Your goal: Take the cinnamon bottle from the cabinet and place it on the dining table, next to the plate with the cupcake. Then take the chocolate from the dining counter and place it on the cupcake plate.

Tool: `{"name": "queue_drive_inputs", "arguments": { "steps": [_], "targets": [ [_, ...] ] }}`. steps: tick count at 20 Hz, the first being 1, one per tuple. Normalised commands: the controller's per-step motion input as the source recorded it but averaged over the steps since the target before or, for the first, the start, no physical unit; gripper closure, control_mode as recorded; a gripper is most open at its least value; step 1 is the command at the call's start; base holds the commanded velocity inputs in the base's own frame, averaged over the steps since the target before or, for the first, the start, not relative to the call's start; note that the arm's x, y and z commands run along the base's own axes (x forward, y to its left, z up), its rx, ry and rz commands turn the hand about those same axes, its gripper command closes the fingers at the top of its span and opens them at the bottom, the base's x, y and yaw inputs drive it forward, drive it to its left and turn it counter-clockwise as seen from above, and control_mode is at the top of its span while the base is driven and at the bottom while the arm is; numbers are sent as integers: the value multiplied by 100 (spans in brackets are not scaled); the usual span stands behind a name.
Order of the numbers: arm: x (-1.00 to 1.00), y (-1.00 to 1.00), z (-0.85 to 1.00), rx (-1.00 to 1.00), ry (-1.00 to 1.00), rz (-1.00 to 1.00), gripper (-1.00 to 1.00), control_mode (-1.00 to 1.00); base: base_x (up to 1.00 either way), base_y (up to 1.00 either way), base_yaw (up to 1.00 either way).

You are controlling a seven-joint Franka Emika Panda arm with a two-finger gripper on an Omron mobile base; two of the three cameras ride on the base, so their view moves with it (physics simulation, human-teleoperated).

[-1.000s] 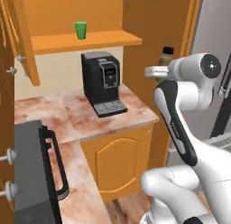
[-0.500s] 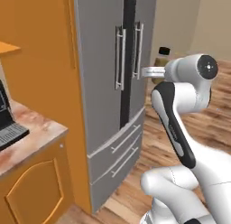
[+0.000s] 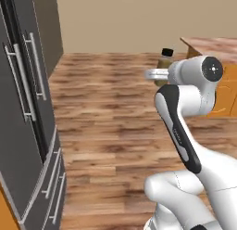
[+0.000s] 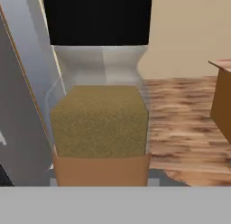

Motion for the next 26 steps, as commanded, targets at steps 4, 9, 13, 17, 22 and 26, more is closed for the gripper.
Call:
{"name": "queue_drive_inputs", "arguments": {
  "steps": [4, 9, 13, 17, 22, 26],
  "targets": [
    [0, 0, 0, 0, 0, 0, 100, 100, 0, 1, -100],
    [0, 0, 0, 0, 0, 0, 100, 100, 14, 0, -85],
    [0, 0, 0, 0, 0, 0, 100, 100, 35, 2, -65],
    [0, 0, 0, 0, 0, 0, 100, 100, 70, 17, -38],
    [0, 0, 0, 0, 0, 0, 100, 100, 93, 29, -6],
    [0, 0, 0, 0, 0, 0, 100, 100, 94, 35, 0]
  ]
}}
